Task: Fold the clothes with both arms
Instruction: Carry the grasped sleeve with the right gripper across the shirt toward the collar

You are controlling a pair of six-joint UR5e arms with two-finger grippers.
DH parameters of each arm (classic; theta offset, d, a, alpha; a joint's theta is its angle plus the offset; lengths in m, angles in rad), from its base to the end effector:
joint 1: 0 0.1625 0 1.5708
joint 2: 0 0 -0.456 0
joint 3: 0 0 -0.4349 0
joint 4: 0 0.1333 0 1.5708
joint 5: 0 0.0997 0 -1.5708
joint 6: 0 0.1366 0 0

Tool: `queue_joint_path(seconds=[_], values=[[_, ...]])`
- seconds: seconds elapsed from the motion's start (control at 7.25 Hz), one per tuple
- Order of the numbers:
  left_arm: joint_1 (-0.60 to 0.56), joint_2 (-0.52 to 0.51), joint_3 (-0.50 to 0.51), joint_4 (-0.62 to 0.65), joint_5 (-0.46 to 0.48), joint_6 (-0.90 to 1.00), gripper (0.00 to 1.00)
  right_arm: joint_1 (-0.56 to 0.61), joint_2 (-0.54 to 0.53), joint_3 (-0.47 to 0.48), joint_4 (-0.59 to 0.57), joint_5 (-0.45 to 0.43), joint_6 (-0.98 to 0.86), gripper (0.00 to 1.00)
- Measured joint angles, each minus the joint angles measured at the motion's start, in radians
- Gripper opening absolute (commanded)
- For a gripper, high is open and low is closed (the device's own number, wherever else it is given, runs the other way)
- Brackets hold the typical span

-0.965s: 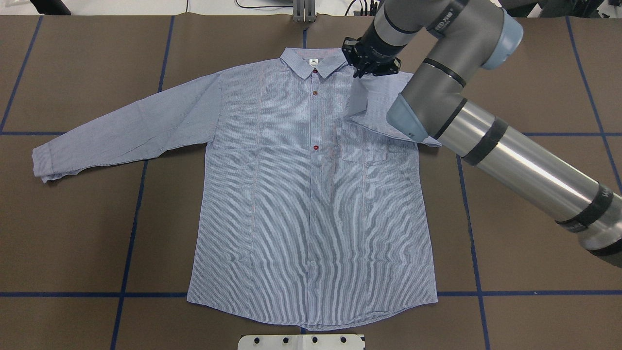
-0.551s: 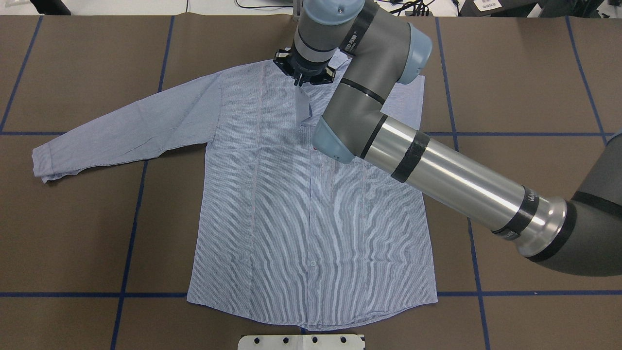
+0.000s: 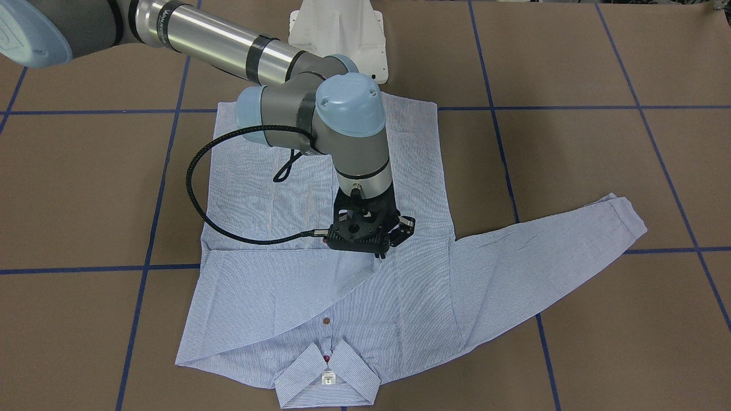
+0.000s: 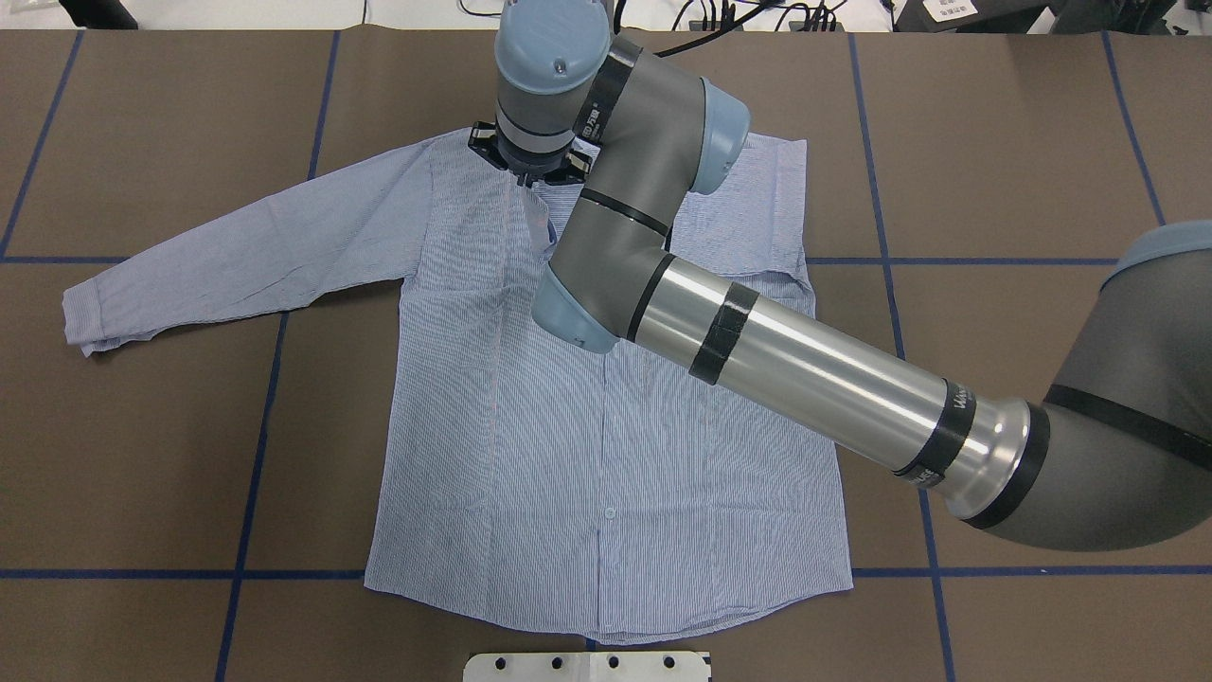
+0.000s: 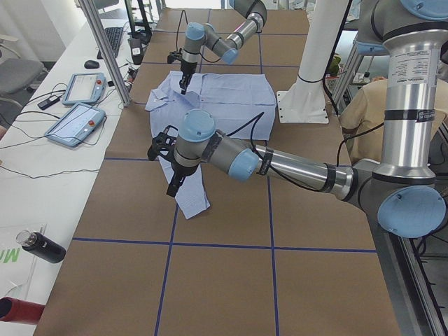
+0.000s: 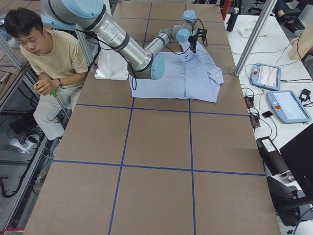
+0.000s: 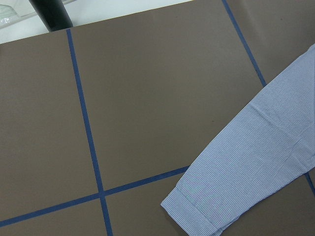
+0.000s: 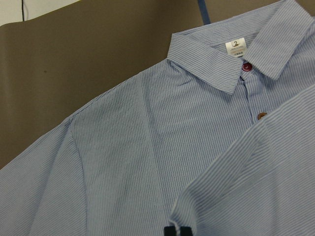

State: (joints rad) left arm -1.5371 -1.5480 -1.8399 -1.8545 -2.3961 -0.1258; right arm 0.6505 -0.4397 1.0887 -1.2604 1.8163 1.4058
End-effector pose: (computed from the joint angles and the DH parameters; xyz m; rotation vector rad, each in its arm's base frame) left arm -0.0146 -0.5450 0.5419 0.4330 0.8415 0.1335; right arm -0.6753 -0.6397 0.0882 0.1714 -0.9701 0.3281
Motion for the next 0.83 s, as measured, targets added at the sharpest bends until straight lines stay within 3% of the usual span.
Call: queue_joint_path(seconds=[0.41, 0.55, 0.69, 0.83], values=[[0.0, 0.0, 0.0, 0.0, 0.0, 0.0, 0.99, -0.022, 0.048, -0.095, 0.069, -0.04, 0.022, 0.0], [0.0, 0.0, -0.001, 0.0, 0.0, 0.0, 0.99, -0.023, 0.05, -0.102, 0.075, -0.049, 0.037, 0.53], [0.0, 0.0, -0.002, 0.0, 0.0, 0.002, 0.99, -0.023, 0.051, -0.106, 0.077, -0.055, 0.056, 0.99], [0.006, 0.001, 0.0, -0.009, -0.001, 0.005, 0.99, -0.023, 0.053, -0.108, 0.079, -0.062, 0.087, 0.99]])
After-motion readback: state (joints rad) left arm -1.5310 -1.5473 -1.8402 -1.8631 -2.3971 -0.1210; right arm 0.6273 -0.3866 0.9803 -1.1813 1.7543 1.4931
